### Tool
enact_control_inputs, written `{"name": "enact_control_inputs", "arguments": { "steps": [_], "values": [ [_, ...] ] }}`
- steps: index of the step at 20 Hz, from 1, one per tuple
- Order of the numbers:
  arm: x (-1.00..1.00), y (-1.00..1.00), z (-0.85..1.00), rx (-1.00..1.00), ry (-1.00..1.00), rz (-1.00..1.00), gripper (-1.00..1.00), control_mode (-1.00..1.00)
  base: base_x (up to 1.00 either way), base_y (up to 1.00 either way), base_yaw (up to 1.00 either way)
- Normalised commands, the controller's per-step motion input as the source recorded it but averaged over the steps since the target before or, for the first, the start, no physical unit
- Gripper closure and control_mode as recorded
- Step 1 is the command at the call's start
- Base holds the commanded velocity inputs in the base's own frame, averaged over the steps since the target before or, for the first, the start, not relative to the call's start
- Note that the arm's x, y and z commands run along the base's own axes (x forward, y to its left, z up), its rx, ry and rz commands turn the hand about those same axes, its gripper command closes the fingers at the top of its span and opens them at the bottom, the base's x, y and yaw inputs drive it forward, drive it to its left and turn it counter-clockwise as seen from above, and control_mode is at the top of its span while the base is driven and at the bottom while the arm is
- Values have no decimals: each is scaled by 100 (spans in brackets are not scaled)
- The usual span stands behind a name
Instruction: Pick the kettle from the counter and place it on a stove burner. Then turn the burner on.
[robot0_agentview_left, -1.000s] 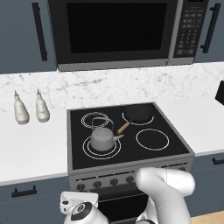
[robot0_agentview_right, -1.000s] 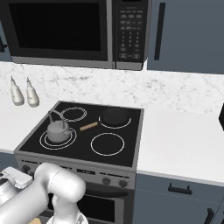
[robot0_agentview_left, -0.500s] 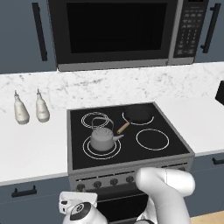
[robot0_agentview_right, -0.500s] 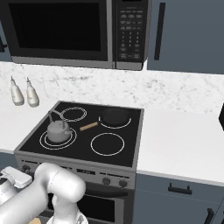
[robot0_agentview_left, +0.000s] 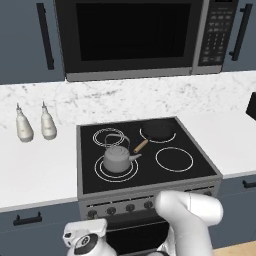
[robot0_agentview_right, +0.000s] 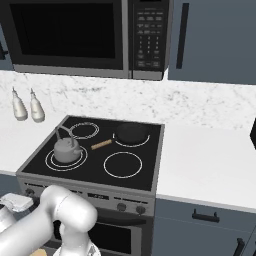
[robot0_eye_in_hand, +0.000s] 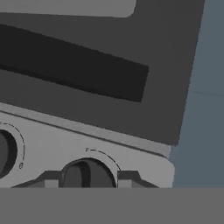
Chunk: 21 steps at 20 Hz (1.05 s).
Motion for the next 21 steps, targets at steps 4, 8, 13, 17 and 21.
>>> {"name": "enact_control_inputs", "arguments": {
  "steps": [4,8,13,17,21],
  "values": [
    [0,53,-9,-55,15,5,100,-100,0,0,0],
    [0,35,-1,-38,8,5,100,-100,0,0,0],
    [-3,22,-1,-18,0,2,100,-100,0,0,0],
    [6,-18,0,8,1,5,100,-100,0,0,0],
    [0,0,0,0,0,0,100,-100,0,0,0]
  ]
}}
